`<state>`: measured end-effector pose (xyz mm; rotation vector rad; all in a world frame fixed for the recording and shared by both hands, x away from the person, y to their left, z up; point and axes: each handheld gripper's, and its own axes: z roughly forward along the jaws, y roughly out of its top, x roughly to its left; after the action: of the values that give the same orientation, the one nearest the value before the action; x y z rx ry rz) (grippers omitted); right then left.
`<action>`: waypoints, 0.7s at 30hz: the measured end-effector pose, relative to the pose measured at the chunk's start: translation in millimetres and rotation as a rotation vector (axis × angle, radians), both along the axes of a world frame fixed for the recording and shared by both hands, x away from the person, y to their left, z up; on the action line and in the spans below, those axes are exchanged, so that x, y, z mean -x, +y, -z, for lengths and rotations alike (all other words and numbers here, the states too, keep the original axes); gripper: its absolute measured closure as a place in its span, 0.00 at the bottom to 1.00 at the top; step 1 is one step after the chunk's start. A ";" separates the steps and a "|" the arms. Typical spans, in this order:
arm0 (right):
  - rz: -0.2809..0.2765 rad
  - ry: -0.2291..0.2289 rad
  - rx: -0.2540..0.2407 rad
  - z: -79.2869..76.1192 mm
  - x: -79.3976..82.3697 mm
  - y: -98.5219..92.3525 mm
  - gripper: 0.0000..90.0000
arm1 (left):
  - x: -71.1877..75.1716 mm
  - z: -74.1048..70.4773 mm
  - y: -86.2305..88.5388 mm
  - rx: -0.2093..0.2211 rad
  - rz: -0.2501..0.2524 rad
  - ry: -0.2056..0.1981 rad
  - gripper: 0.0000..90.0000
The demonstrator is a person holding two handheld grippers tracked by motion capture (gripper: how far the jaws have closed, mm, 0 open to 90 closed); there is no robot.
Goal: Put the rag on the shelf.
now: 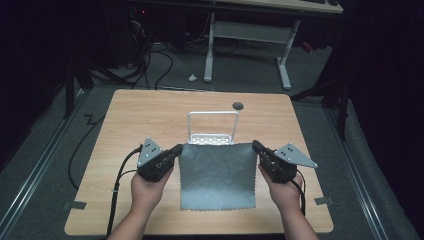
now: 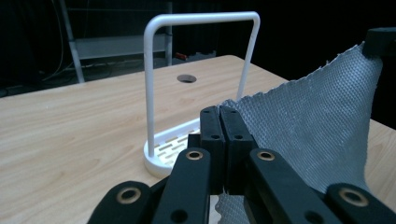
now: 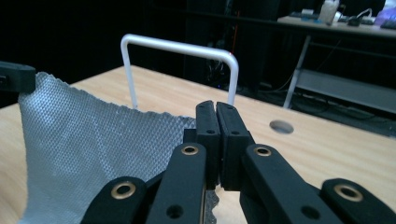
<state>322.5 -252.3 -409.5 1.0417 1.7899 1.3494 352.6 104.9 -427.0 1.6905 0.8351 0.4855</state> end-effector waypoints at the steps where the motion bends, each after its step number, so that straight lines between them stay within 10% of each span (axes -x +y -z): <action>1: 0.004 -0.005 -0.004 -3.3 -0.4 -0.2 1.00 | -0.7 -2.8 0.4 0.003 0.000 -0.002 0.99; 21: -0.010 -0.114 -0.024 -62.9 -5.1 3.7 1.00 | -1.9 -68.4 8.5 0.029 -0.023 -0.119 0.99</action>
<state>327.6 -248.6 -346.6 0.9501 1.7009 1.4106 354.5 113.3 -358.6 1.6110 0.7718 0.5810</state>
